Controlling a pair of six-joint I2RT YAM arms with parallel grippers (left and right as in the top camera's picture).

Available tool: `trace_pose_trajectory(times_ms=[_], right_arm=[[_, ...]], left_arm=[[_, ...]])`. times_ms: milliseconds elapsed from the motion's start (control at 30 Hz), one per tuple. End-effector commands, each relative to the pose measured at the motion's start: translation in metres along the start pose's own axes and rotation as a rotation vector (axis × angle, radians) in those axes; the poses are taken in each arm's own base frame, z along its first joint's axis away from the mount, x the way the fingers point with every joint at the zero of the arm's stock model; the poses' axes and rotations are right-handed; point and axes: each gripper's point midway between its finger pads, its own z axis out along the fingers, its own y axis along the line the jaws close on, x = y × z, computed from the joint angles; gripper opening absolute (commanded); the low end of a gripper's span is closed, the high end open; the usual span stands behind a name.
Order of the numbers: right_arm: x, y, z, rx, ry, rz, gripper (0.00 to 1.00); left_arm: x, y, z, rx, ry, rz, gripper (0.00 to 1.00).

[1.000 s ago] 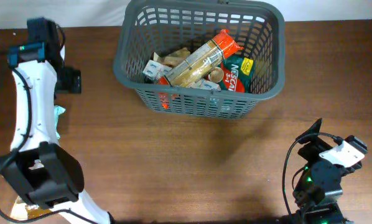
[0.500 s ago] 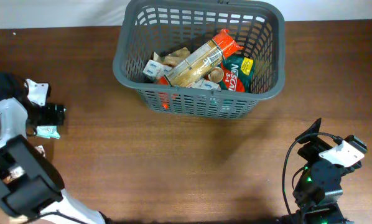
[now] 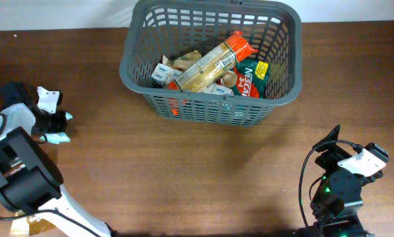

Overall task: Pack container
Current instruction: 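Move the left gripper to the light-blue tissue pack and grasp it, then carry the tissue pack into the basket and release it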

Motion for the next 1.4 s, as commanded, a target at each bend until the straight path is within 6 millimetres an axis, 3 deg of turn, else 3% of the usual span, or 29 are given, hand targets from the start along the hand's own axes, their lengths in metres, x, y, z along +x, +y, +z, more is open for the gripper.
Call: trace_pose_trajectory(times_ms=[0, 67, 100, 133, 167, 200, 233, 267, 300, 333, 367, 400, 467, 500, 533, 600, 667, 733, 800, 967, 1000, 1100, 1167, 1233, 1300, 1367], right_arm=[[-0.012, 0.003, -0.003, -0.014, -0.022, 0.024, 0.99], [-0.012, 0.003, -0.003, -0.014, -0.022, 0.024, 0.99], [-0.012, 0.003, -0.003, -0.014, -0.022, 0.024, 0.99], [-0.012, 0.003, -0.003, -0.014, -0.022, 0.024, 0.99], [-0.012, 0.003, -0.003, -0.014, -0.022, 0.024, 0.99], [-0.012, 0.003, -0.003, -0.014, -0.022, 0.024, 0.99], [-0.012, 0.003, -0.003, -0.014, -0.022, 0.024, 0.99], [-0.012, 0.003, -0.003, -0.014, -0.022, 0.024, 0.99], [-0.012, 0.003, -0.003, -0.014, -0.022, 0.024, 0.99], [-0.012, 0.003, -0.003, -0.014, -0.022, 0.024, 0.99], [-0.012, 0.003, -0.003, -0.014, -0.022, 0.024, 0.99], [-0.012, 0.003, -0.003, -0.014, -0.022, 0.024, 0.99], [-0.012, 0.003, -0.003, -0.014, -0.022, 0.024, 0.99], [-0.012, 0.003, -0.003, -0.014, -0.022, 0.024, 0.99], [-0.012, 0.003, -0.003, -0.014, -0.022, 0.024, 0.99], [-0.012, 0.003, -0.003, -0.014, -0.022, 0.024, 0.99], [-0.012, 0.003, -0.003, -0.014, -0.022, 0.024, 0.99], [-0.012, 0.003, -0.003, -0.014, -0.022, 0.024, 0.99], [-0.011, 0.005, -0.003, -0.028, -0.018, 0.024, 0.99], [-0.01, 0.009, -0.003, -0.05, -0.011, 0.024, 0.99], [-0.01, 0.009, -0.003, -0.05, -0.011, 0.024, 0.99], [-0.01, 0.009, -0.003, -0.05, -0.011, 0.024, 0.99], [-0.01, 0.009, -0.003, -0.05, -0.011, 0.023, 0.99], [-0.01, 0.009, -0.003, -0.05, -0.011, 0.023, 0.99], [-0.01, 0.009, -0.003, -0.05, -0.011, 0.023, 0.99], [-0.01, 0.009, -0.003, -0.05, -0.01, 0.023, 0.99]], left_arm=[[0.004, -0.02, 0.013, 0.098, 0.024, -0.003, 0.01], [-0.055, -0.024, -0.035, 0.114, -0.141, 0.046, 0.01], [-0.105, -0.033, -0.082, 0.132, -0.298, 0.104, 0.01], [-0.127, -0.04, -0.107, 0.149, -0.379, 0.135, 0.01], [-0.173, -0.061, -0.162, 0.189, -0.55, 0.205, 0.01], [-0.193, -0.075, -0.191, 0.218, -0.638, 0.254, 0.01], [-0.221, -0.1, -0.238, 0.261, -0.774, 0.338, 0.01], [-0.254, -0.144, -0.312, 0.32, -0.973, 0.469, 0.01], [-0.268, -0.173, -0.355, 0.343, -1.087, 0.55, 0.01], [-0.273, -0.19, -0.376, 0.354, -1.143, 0.591, 0.01], [-0.278, -0.224, -0.414, 0.386, -1.243, 0.671, 0.01], [-0.277, -0.254, -0.438, 0.42, -1.309, 0.744, 0.01], [-0.267, -0.318, -0.467, 0.505, -1.38, 0.859, 0.01], [-0.262, -0.343, -0.471, 0.542, -1.387, 0.895, 0.01], [-0.25, -0.38, -0.47, 0.606, -1.374, 0.948, 0.01], [-0.232, -0.429, -0.453, 0.676, -1.319, 1.039, 0.01], [-0.211, -0.482, -0.41, 0.711, -1.186, 1.123, 0.01], [-0.19, -0.52, -0.345, 0.653, -0.981, 1.185, 0.01], [-0.174, -0.535, -0.284, 0.551, -0.795, 1.245, 0.01], [-0.159, -0.554, -0.193, 0.471, -0.587, 1.294, 0.02], [-0.157, -0.554, -0.184, 0.476, -0.566, 1.289, 0.3], [-0.155, -0.556, -0.171, 0.485, -0.535, 1.272, 0.99], [-0.155, -0.556, -0.17, 0.485, -0.535, 1.269, 0.99], [-0.162, -0.554, -0.184, 0.473, -0.566, 1.246, 0.99], [-0.182, -0.541, -0.217, 0.423, -0.644, 1.188, 0.99], [-0.21, -0.512, -0.261, 0.348, -0.739, 1.089, 0.99]])
